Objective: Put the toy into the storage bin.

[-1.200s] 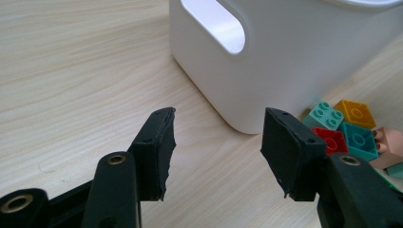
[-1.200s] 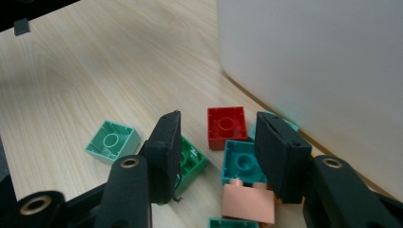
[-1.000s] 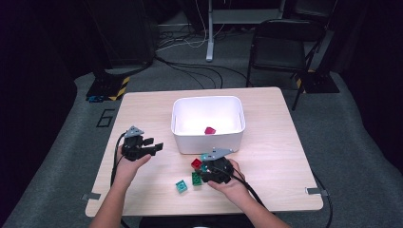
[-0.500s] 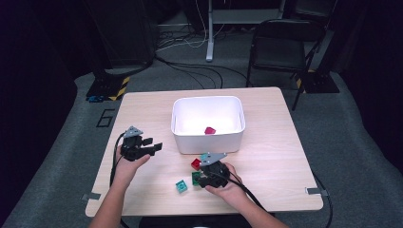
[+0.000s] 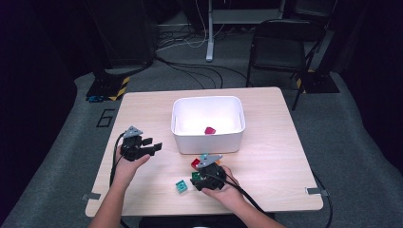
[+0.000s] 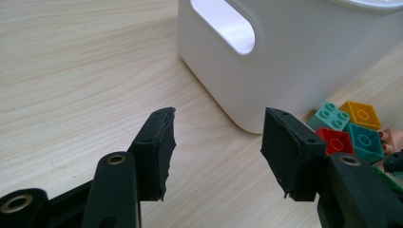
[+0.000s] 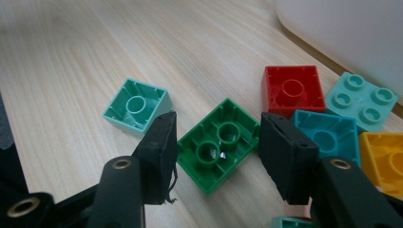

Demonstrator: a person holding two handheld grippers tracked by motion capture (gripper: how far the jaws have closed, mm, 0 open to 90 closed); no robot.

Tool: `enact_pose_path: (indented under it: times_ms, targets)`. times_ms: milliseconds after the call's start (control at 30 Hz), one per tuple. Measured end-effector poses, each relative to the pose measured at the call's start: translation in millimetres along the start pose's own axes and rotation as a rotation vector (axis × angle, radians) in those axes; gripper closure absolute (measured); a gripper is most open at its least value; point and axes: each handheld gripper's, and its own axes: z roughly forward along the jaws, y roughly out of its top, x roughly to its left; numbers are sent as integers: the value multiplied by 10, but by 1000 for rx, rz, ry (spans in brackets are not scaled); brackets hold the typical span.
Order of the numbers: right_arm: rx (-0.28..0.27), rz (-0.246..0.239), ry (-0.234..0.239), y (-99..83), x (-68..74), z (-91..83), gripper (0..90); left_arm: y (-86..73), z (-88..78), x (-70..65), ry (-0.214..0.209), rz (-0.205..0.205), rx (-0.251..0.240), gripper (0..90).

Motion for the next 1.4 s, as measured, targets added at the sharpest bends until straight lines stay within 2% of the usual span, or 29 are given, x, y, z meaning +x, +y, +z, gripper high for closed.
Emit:
enact_pose_path:
  times_ms: [133,333,500,600,833,1033,1100,1200,1233,1400]
  targets:
    - [10,13,15,6,-25,17,447,-3,-2,3,-1,3,-1,443]
    - [7,-6,31,25,3,71,443,-15,-19,12,8,-4,-6,443]
    - [25,-65,-8,32,42,126,506,-26,-37,21,16,-7,-13,443]
    - [42,-74,-20,27,39,136,560,-31,-42,28,19,-8,-12,443]
    - [49,-69,-11,29,27,126,586,-29,-42,31,17,-7,-8,443]
    - [30,-56,5,57,23,55,587,-30,-47,35,17,-12,-9,443]
    - [22,-66,11,77,11,23,587,-31,-48,38,18,-14,-10,443]
    - [13,-54,24,112,6,-50,587,-31,-50,45,20,-15,-11,443]
    - [10,-73,29,126,-8,-78,587,-30,-51,50,20,-12,-10,443]
    - [-27,-66,38,214,-31,-263,587,-30,-47,51,23,-13,-9,443]
